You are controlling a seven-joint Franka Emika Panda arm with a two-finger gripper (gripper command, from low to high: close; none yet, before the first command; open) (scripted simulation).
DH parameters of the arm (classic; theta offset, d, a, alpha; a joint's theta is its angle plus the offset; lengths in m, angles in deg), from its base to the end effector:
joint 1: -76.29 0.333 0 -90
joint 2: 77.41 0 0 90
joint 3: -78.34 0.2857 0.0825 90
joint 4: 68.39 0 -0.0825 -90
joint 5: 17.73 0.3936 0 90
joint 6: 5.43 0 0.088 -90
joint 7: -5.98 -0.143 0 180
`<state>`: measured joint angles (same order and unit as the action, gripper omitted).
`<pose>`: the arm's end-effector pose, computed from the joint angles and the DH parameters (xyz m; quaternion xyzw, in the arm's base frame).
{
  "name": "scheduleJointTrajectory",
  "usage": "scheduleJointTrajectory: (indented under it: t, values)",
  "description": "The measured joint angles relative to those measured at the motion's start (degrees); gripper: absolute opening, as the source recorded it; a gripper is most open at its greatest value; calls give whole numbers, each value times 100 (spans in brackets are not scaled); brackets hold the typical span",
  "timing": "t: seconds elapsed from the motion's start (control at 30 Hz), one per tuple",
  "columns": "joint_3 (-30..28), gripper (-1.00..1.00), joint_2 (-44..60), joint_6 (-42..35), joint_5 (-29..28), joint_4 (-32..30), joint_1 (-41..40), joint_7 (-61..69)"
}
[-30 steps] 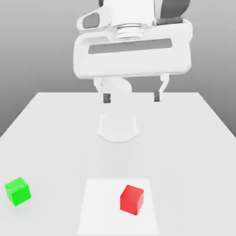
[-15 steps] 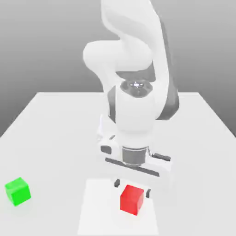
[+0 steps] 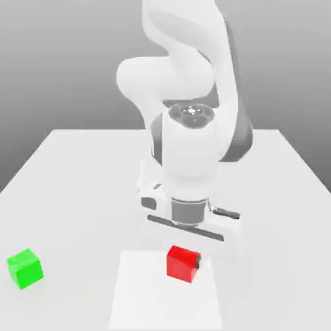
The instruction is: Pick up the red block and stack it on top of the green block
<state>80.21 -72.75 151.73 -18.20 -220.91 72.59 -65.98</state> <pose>0.4219 -0.0128 0.1372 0.8020 -0.5974 0.0000 0.0003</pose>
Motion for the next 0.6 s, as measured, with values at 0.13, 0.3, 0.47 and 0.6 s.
scheduleJointTrajectory:
  t: [0.13, 0.3, 0.47, 0.6]
  values:
    - [-469, -100, 12, -316, 103, 319, -955, 931]
    - [-1055, -100, 60, -690, 216, 739, -2114, 2124]
    - [-1102, -100, 706, -234, 503, 928, -2522, 2742]
    - [-1018, 100, 1034, 67, 628, 946, -2593, 2840]
